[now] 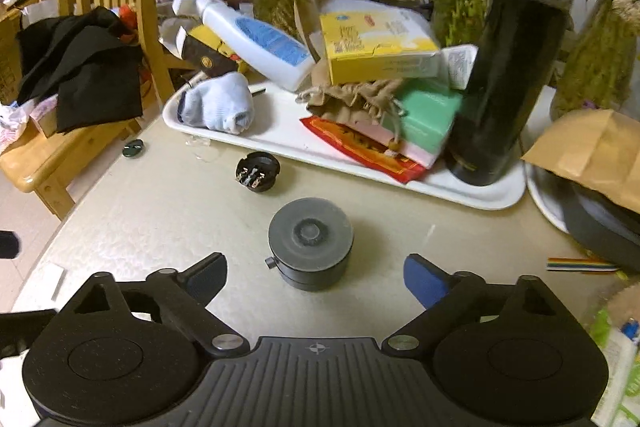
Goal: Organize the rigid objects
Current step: 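Reach the right tool to the grey tape roll and grasp it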
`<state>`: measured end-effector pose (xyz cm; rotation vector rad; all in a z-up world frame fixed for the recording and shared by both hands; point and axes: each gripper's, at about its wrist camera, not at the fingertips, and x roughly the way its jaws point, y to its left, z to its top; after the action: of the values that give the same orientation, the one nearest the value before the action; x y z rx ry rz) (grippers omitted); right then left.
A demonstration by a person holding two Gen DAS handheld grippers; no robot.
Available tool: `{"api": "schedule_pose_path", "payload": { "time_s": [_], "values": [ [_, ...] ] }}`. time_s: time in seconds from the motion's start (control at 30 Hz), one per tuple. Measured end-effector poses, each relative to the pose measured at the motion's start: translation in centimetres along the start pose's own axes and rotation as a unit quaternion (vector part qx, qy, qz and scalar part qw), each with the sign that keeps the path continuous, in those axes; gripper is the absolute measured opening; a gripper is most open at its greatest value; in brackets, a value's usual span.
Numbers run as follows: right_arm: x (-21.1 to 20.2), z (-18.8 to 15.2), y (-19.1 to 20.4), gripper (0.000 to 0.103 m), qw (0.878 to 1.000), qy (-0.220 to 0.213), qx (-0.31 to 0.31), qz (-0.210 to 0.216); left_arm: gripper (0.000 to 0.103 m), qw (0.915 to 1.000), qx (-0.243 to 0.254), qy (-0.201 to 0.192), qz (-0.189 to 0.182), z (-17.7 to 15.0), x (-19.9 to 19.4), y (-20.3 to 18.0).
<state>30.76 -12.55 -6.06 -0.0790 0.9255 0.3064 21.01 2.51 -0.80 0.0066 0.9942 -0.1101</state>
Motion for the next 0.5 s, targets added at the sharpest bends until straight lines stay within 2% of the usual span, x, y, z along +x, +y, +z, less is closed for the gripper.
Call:
{"api": "schedule_pose_path", "payload": {
  "time_s": [0.17,0.5],
  "values": [
    [2.0,0.4,0.2,0.092,1.000,0.007,0.014,-0.007,0.085,1.0000,-0.005,0.008,-0.001,-0.1,0.2,0.4],
    [4.5,1.2,0.7,0.079,1.000,0.002,0.021,-0.014,0.085,0.9999,-0.010,0.012,-0.002,-0.2,0.3,0.8]
  ]
}}
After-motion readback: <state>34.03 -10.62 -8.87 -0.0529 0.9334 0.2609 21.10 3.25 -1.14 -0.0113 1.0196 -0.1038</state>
